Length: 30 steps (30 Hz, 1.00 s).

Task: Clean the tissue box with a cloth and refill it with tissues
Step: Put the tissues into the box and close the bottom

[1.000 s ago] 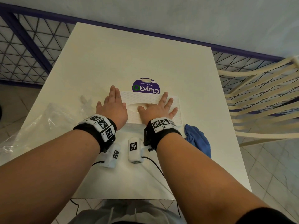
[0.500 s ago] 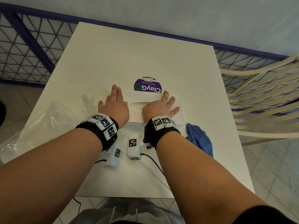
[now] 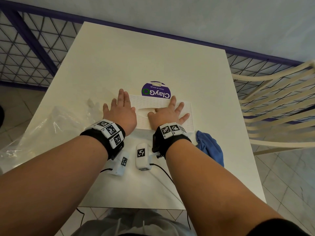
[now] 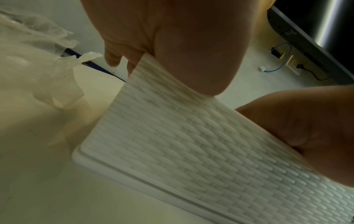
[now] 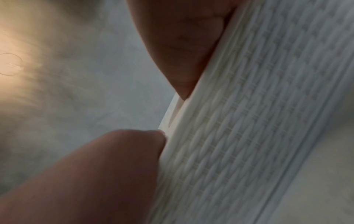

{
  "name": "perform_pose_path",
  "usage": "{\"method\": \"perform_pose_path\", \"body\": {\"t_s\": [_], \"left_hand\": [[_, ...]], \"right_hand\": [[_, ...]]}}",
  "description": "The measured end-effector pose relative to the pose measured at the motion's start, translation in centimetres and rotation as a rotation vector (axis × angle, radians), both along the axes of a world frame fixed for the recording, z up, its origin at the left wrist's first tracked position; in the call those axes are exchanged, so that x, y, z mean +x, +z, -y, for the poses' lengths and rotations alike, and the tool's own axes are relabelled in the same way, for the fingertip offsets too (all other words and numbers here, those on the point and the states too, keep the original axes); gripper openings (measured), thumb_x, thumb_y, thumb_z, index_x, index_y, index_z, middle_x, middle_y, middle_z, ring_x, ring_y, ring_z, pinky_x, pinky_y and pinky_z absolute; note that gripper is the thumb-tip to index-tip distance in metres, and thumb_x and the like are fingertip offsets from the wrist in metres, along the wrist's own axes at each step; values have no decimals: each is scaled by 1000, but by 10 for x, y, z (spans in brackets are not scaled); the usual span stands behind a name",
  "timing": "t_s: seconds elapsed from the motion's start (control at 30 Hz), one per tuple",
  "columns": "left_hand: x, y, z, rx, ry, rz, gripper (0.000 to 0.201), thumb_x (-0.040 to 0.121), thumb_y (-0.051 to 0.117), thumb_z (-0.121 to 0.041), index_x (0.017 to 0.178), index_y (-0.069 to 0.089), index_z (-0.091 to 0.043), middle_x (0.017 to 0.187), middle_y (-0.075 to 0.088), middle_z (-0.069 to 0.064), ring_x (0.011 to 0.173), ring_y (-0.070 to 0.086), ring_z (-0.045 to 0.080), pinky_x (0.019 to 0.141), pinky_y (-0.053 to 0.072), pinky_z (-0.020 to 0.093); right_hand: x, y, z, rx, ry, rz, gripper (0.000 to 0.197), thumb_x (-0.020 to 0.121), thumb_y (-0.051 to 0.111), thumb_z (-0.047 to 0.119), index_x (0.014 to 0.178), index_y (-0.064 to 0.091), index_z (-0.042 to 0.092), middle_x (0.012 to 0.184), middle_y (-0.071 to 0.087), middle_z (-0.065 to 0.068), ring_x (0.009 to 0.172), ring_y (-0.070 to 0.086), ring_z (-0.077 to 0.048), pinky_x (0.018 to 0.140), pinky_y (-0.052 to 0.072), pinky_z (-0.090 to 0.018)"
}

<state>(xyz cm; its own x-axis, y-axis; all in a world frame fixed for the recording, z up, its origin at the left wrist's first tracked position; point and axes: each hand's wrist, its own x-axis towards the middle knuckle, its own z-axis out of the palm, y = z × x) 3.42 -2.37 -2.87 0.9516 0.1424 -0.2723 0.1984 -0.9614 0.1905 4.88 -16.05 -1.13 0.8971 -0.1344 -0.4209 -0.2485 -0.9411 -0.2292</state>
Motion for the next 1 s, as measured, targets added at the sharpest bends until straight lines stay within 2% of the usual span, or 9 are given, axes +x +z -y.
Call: {"method": "perform_pose_path", "body": {"t_s": [0.1,0.23,0.43,0.57,0.67,0.73,0.8,0.87,1.0], "left_hand": [[-4,2,0,107,-110,112,56,99,22,-27,151,7,-14,161,2,2,147,0,26,116,-3,52],[-15,1,-2,32,-215,325,44,92,42,-20,135,47,-27,139,47,1,130,40,21,110,12,49],[-13,1,-2,30,-199,307,43,91,43,-19,132,48,-30,132,49,-2,123,44,20,106,18,48],[-14,-1,-2,-2,-187,310,43,90,43,-18,131,50,-29,131,49,0,121,45,21,105,20,48],[-15,-1,-5,-94,-174,324,39,95,40,-20,132,50,-27,135,49,1,129,40,20,109,16,47],[-20,2,-8,-164,-152,385,37,98,39,-27,132,51,-21,137,49,2,135,35,21,108,16,47],[-33,9,-13,-146,-158,503,37,94,45,-38,123,58,-21,127,56,3,122,47,25,96,24,42],[-49,14,-17,-88,-204,547,36,86,52,-48,110,64,-25,111,61,-1,100,56,25,82,25,37],[-63,6,-17,-7,-260,455,34,78,55,-45,103,69,-27,103,66,-7,93,59,22,78,24,37]], "right_hand": [[-3,-2,3,76,-13,52,34,86,46,42,107,71,33,163,-7,6,148,-14,-32,110,-16,-61],[-8,-2,9,150,-30,136,34,86,50,48,109,71,35,162,9,10,150,-7,-27,113,-14,-59],[2,20,18,365,-166,103,7,86,59,37,91,57,34,146,43,12,149,10,-22,113,-4,-62],[3,26,17,428,-215,91,9,90,53,33,99,55,31,130,56,2,146,18,-21,113,-1,-60],[2,26,17,462,-257,132,15,91,52,39,103,56,32,129,57,-2,139,33,-20,116,6,-55],[-1,32,27,532,-275,190,27,96,49,32,121,57,26,131,59,-4,129,48,-23,114,24,-40],[-10,40,45,512,-243,249,34,98,46,18,131,54,18,130,60,-6,119,56,-23,94,34,-18],[-22,42,63,367,-162,260,36,96,48,15,131,55,16,130,61,-6,118,57,-23,84,34,-16],[-40,29,70,102,92,32,45,98,45,23,141,42,11,153,35,-6,138,36,-20,109,29,-24]]}}
